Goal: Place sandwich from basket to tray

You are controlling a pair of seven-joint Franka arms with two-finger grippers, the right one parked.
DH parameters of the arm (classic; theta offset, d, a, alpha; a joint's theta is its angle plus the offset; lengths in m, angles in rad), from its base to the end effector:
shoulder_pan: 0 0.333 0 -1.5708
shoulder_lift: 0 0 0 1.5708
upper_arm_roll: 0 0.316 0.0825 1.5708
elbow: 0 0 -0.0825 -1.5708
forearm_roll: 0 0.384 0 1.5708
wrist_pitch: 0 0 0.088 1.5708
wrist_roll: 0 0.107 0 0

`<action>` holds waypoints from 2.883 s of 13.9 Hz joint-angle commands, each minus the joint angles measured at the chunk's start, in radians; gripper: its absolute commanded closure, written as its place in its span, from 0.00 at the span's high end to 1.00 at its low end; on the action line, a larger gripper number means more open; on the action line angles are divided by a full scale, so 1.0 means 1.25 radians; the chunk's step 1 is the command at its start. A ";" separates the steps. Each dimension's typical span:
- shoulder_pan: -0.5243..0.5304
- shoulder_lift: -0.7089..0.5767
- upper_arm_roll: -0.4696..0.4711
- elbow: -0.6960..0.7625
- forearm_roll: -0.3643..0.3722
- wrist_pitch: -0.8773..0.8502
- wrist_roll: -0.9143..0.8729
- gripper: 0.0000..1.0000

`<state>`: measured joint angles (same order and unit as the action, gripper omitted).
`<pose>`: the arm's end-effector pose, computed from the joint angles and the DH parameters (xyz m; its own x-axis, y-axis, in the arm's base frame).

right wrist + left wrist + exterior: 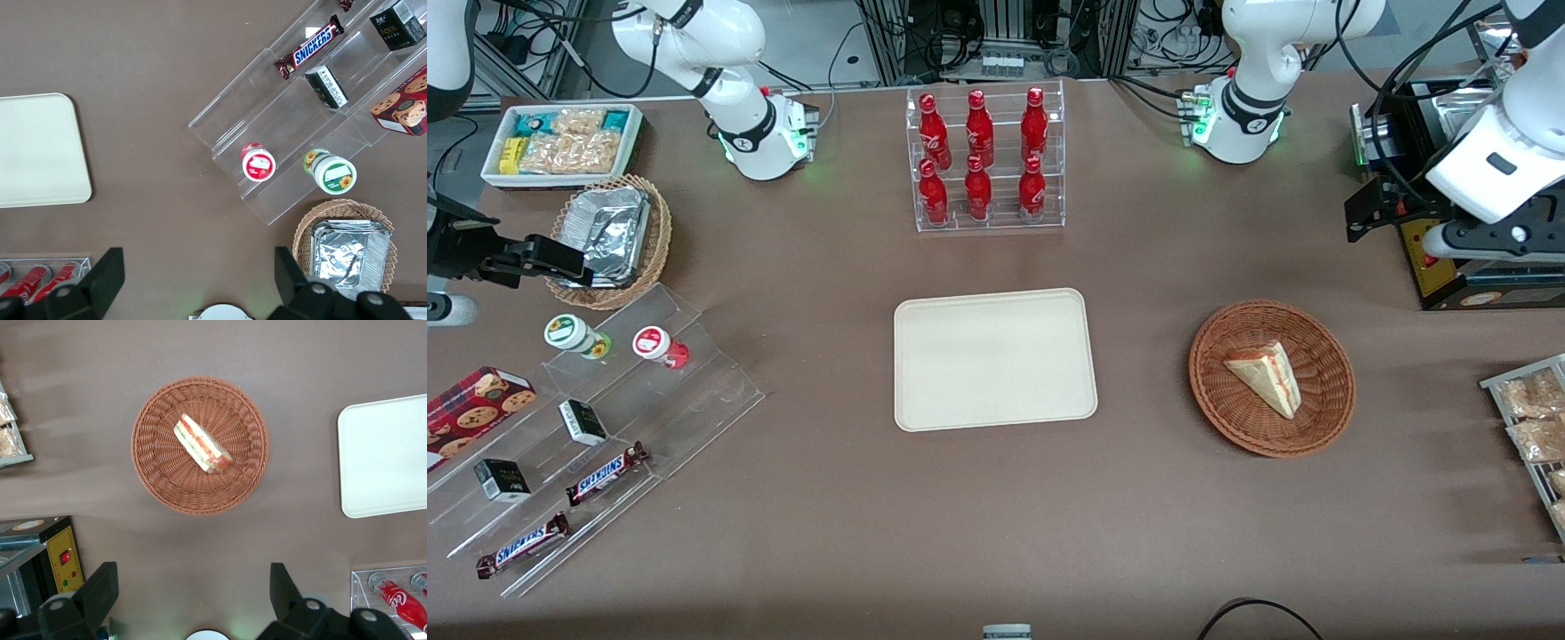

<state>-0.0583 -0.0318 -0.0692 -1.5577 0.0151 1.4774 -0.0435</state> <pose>0.5308 -0.0670 0.6399 0.9955 -0.0822 -0.0477 -0.0832 -0.9963 -0.0194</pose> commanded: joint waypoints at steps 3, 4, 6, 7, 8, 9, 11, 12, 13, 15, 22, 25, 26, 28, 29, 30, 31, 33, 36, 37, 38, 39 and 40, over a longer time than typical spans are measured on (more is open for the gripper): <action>0.026 0.013 -0.007 0.011 0.005 -0.014 -0.003 1.00; 0.026 0.013 -0.007 -0.018 0.006 0.000 -0.004 1.00; 0.023 0.003 -0.008 -0.126 0.008 0.089 -0.007 1.00; 0.022 -0.011 -0.010 -0.188 0.008 0.150 -0.029 1.00; 0.022 -0.021 -0.010 -0.249 0.008 0.209 -0.064 1.00; 0.022 -0.031 -0.011 -0.307 0.006 0.278 -0.099 1.00; 0.022 -0.036 -0.011 -0.389 0.003 0.380 -0.230 1.00; 0.022 -0.029 -0.011 -0.421 0.003 0.425 -0.300 1.00; 0.022 -0.025 -0.011 -0.460 0.003 0.485 -0.351 1.00; 0.022 -0.025 -0.010 -0.531 0.001 0.586 -0.434 1.00; 0.020 0.085 -0.010 -0.560 0.003 0.738 -0.526 1.00; 0.018 0.139 -0.010 -0.560 0.003 0.795 -0.535 1.00; 0.018 0.158 -0.010 -0.560 0.003 0.815 -0.538 1.00; 0.016 0.181 -0.010 -0.560 0.003 0.844 -0.554 1.00; 0.016 0.185 -0.010 -0.561 0.003 0.848 -0.554 1.00; 0.016 0.189 -0.010 -0.563 0.003 0.848 -0.554 1.00; 0.016 0.195 -0.010 -0.564 0.003 0.851 -0.554 1.00; 0.016 0.212 -0.010 -0.564 0.004 0.863 -0.554 1.00; 0.017 0.216 -0.008 -0.560 0.005 0.863 -0.549 0.81; 0.018 0.219 -0.008 -0.560 0.006 0.863 -0.547 0.53; 0.018 0.219 -0.008 -0.558 0.006 0.863 -0.544 0.26; 0.017 0.221 -0.008 -0.554 0.006 0.863 -0.542 0.08; 0.017 0.218 -0.007 -0.553 0.008 0.861 -0.540 0.00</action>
<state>-0.0367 0.2361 -0.0776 -2.2592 0.0163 2.5397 -0.7145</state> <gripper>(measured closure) 0.352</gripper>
